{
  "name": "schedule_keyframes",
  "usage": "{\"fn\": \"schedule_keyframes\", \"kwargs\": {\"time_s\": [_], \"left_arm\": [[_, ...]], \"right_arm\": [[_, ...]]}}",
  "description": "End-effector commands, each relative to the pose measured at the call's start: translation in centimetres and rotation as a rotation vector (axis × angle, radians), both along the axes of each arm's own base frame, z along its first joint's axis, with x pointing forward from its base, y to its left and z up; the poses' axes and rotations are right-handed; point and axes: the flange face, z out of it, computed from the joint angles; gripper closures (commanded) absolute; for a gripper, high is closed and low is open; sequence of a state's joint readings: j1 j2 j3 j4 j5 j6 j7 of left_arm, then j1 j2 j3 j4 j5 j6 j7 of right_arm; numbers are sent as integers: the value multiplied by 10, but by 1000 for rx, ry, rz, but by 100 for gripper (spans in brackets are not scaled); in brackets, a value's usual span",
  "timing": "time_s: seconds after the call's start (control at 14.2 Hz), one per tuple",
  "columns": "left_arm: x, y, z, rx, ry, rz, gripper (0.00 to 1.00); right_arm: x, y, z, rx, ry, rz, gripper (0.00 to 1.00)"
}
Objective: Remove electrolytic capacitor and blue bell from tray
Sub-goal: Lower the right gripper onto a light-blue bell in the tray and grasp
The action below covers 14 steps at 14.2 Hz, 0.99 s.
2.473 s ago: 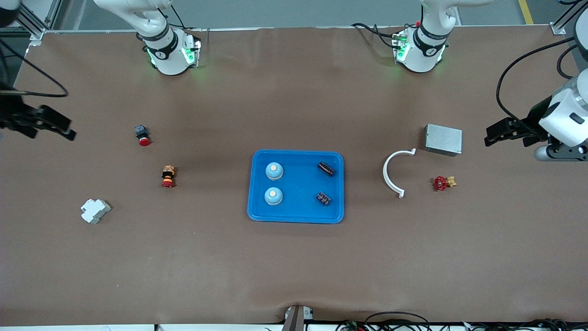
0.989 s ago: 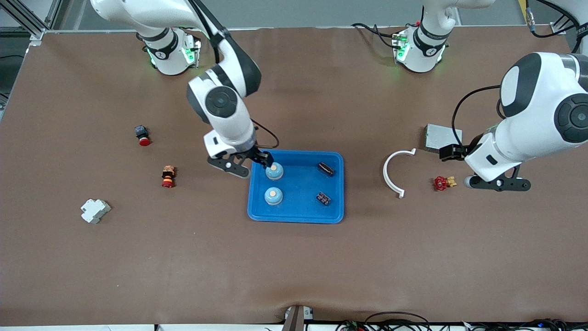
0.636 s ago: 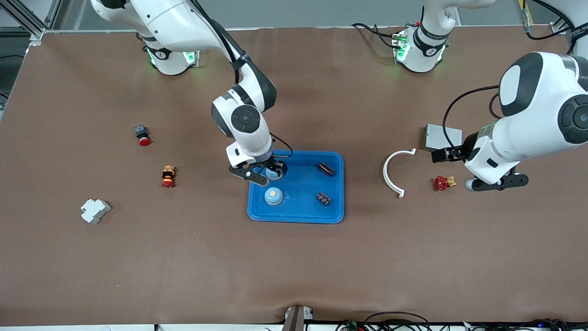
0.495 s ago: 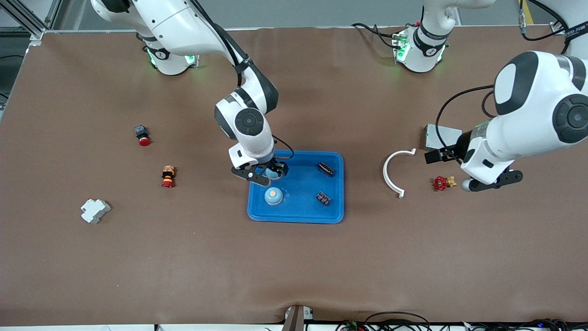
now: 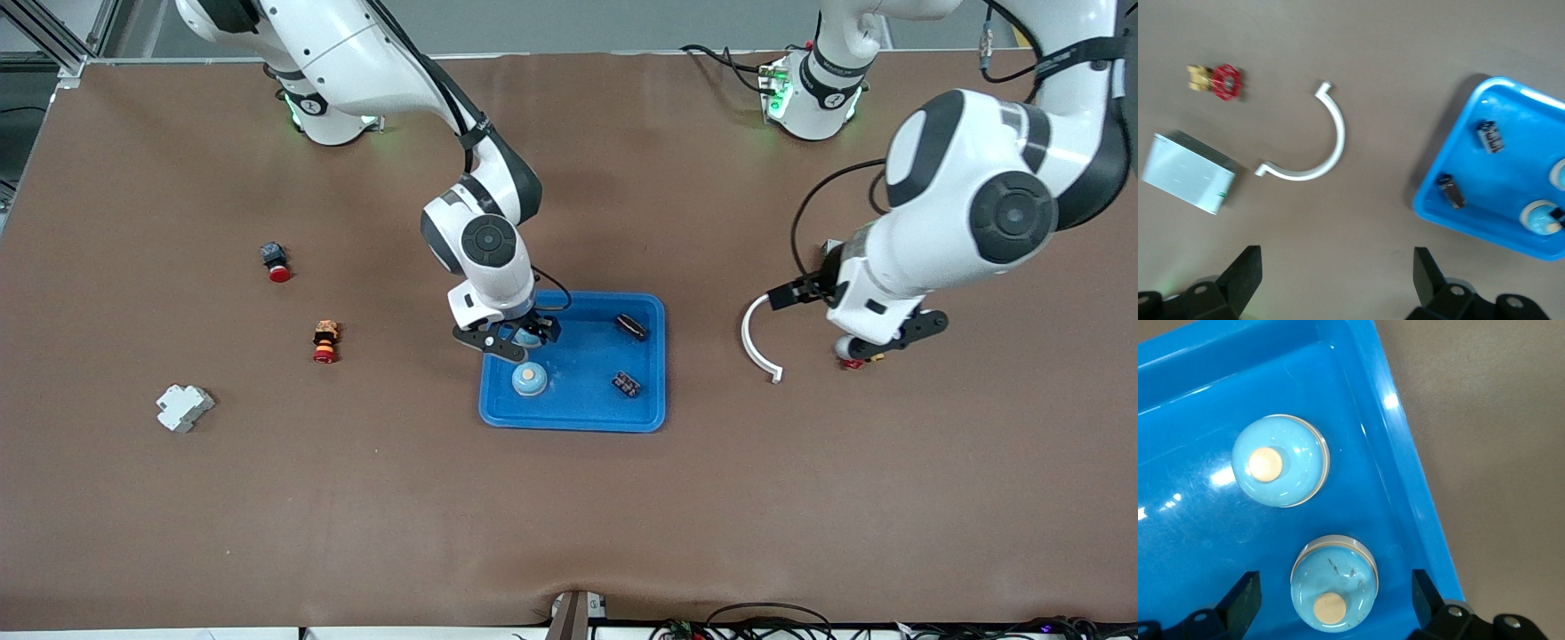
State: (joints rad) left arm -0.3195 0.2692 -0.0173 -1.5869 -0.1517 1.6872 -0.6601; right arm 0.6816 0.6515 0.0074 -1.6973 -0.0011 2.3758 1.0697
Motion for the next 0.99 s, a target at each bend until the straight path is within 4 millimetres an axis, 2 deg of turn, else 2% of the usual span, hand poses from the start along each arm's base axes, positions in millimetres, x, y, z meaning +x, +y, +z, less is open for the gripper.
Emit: {"fn": "schedule_keyframes", "kwargs": {"time_s": [0.0,0.14,0.35,0.49,0.57,0.71,0.92], "left_arm": [[6,-42,-27,-9,-24,96,0],[9,-62,-45,-2,-43,163,0],[19,-77,-86,0,-58,215,0],[27,-85,-114,5,-67,326,0],[30,-98,-120,0,-83,375,0],[39,-111,-133,9,-85,454,0],[42,-129,-151,27,-71,517,0]], "right_arm": [[-2,10,-7,-9,-17,-4,0],[-5,13,-10,-10,-14,-1,0],[-9,18,-20,-7,-17,-9,0],[-10,18,-24,-10,-14,-7,0],[-10,18,-24,-11,-12,-8,0],[-10,17,-25,-12,-11,-10,0],[-10,17,-25,-13,-10,-7,10]]}}
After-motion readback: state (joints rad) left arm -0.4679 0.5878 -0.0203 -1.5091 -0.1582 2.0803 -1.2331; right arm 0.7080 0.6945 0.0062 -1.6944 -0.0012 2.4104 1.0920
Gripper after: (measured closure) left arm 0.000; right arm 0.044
